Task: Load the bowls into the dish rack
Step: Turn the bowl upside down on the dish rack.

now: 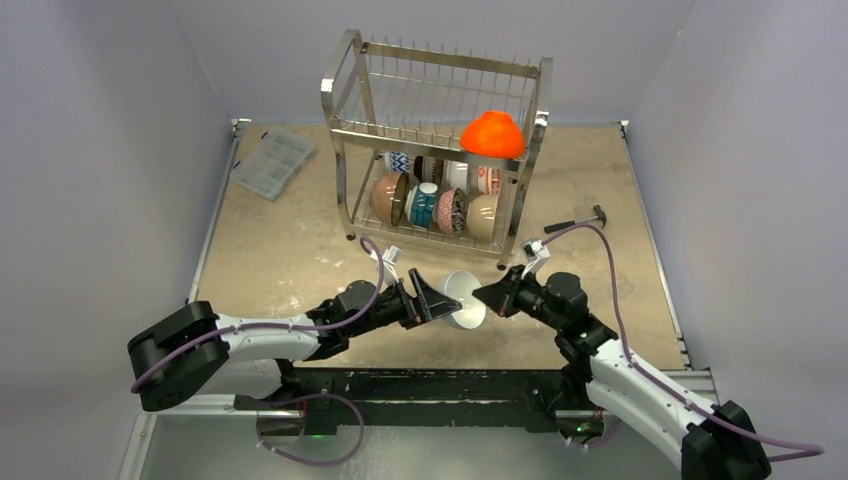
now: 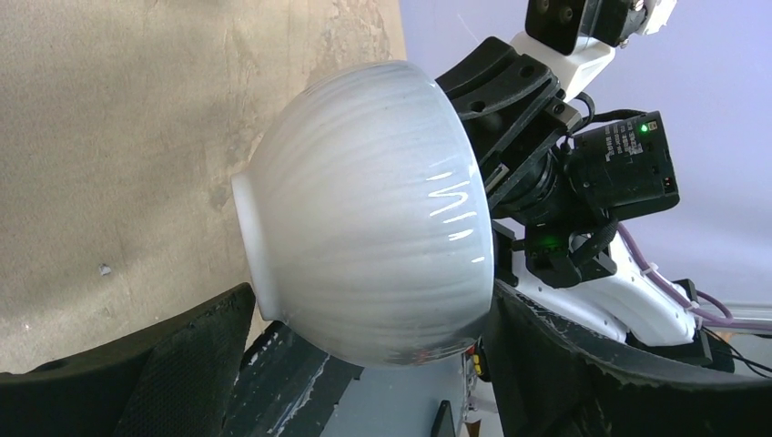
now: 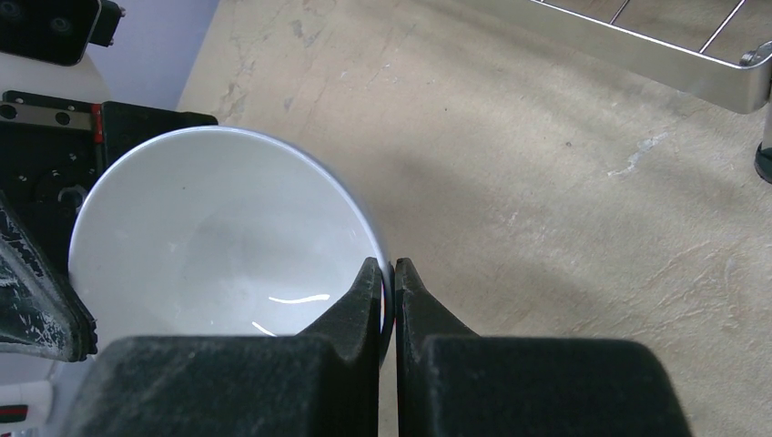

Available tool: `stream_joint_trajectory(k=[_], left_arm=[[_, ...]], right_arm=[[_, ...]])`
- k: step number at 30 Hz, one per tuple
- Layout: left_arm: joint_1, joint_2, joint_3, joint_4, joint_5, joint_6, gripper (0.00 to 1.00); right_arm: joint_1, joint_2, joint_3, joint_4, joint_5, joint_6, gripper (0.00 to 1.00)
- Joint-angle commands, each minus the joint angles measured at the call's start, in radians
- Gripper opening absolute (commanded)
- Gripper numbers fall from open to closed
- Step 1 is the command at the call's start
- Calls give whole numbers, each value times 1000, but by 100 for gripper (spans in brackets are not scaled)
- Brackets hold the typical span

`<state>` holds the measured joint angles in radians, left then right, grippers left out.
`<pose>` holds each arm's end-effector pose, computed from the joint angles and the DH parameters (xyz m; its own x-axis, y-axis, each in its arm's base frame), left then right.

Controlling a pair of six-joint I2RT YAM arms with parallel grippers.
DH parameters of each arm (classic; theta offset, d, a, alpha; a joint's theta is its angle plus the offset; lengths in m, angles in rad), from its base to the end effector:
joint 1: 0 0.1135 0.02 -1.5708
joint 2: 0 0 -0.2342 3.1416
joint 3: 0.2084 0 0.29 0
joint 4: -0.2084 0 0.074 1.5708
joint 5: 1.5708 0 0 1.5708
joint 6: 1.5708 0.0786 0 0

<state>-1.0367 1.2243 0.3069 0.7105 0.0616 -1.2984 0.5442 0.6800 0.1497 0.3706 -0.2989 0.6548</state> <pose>0.1535 -0.2691 0.1137 -0.8851 -0.3918 -0.2511 0.1387 0.2930 -0.9460 0.2106 0.1545 0.1453 -0.5607 0.3410 -0.7546 -0.5069 0.5793 0.6384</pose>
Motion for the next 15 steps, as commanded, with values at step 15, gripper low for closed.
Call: stream_joint_trajectory(k=[15], left_arm=[[-6,67,11,141,-1,-19,91]], right_arm=[[3,52,37,175,-49,44,0]])
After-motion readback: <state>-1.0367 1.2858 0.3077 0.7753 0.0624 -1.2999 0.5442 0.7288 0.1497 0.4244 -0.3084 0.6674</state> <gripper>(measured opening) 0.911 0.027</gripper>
